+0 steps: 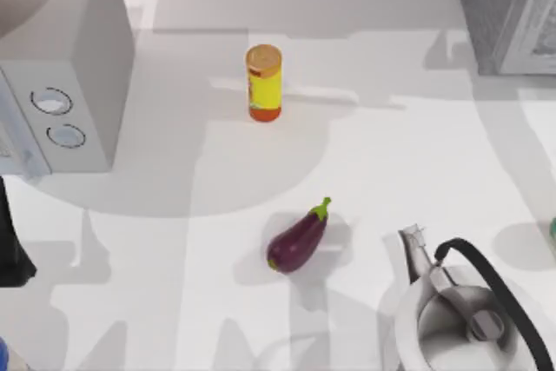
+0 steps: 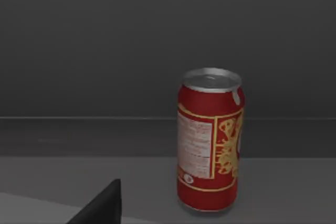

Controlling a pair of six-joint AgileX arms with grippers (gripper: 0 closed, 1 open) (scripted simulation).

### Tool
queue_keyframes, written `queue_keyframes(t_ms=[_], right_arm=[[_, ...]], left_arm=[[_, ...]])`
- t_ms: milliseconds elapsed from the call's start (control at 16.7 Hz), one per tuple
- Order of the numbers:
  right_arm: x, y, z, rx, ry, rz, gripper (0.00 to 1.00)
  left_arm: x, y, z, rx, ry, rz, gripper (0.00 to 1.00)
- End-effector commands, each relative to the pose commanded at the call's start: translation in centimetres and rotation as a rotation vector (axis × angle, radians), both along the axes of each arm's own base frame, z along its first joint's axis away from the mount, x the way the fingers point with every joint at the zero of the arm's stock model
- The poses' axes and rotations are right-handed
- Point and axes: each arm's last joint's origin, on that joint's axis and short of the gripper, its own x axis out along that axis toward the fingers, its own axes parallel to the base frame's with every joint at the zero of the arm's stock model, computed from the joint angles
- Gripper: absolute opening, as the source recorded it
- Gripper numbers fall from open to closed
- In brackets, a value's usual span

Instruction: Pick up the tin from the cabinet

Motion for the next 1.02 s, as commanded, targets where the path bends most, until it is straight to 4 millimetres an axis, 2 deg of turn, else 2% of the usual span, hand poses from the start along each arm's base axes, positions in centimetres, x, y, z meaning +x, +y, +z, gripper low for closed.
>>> queue_keyframes(t_ms=[360,720,1020], right_arm=[[0.1,0.0,0.0,0.0,-0.002,-0.002,1.0],[3.8,1.1,-2.5,-0.001,-0.014,-0.011,1.0],[4.0,1.1,-2.6,-0.001,-0.014,-0.014,1.0]], left_arm=[[0.0,0.0,0.0,0.0,0.0,0.0,1.0],[0.0,0.0,0.0,0.0,0.0,0.0,1.0],[0.0,0.0,0.0,0.0,0.0,0.0,1.0]])
